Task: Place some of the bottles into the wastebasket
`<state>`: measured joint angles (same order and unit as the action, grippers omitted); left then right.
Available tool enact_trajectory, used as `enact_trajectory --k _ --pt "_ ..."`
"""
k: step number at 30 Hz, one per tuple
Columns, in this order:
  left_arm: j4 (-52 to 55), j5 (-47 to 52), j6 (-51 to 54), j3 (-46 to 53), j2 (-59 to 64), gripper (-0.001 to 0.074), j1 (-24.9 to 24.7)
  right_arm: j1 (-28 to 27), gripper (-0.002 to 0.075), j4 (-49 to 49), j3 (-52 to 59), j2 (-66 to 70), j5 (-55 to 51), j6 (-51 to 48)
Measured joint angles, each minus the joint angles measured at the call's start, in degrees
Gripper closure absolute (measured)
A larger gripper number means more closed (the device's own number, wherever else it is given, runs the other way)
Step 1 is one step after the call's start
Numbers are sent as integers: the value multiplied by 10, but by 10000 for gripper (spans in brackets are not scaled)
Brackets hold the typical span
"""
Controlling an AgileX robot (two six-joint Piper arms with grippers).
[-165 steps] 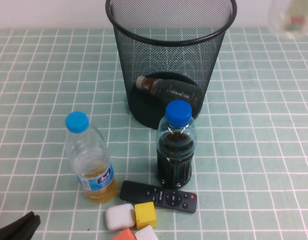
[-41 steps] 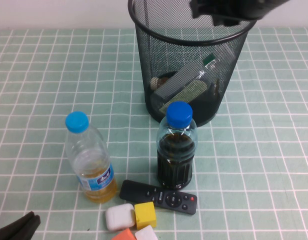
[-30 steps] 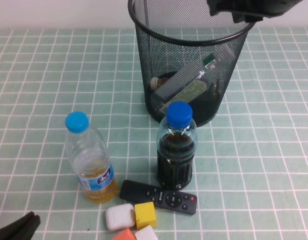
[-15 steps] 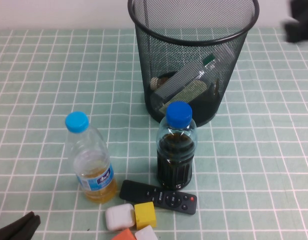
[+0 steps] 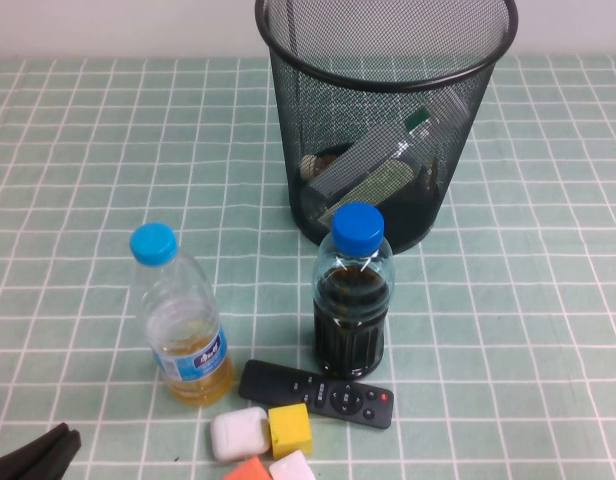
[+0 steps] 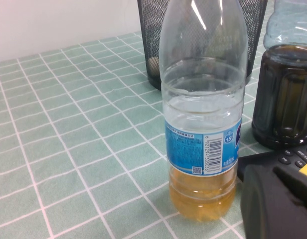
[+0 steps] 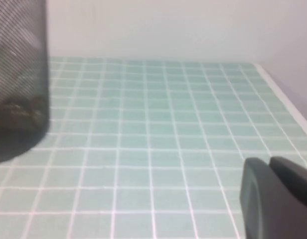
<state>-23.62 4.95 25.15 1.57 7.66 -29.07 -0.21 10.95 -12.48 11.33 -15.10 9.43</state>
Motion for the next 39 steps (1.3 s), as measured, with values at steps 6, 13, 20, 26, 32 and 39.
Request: enact_trajectory --k 6,13,20,26,32,39 --pt "0 0 0 0 0 739 0 -17 734 -7 102 -111 8 0" --pt "0 0 0 0 0 739 0 -17 734 -13 140 -117 -17 -1" --pt "0 0 0 0 0 739 0 -17 734 -13 140 -117 -57 -17" --pt "0 0 0 0 0 739 0 -17 734 -13 140 -117 -58 -19" --pt "0 0 0 0 0 739 0 -17 734 -13 140 -117 -58 -19" --pt "0 0 0 0 0 739 0 -17 734 -13 140 -117 -58 -19"
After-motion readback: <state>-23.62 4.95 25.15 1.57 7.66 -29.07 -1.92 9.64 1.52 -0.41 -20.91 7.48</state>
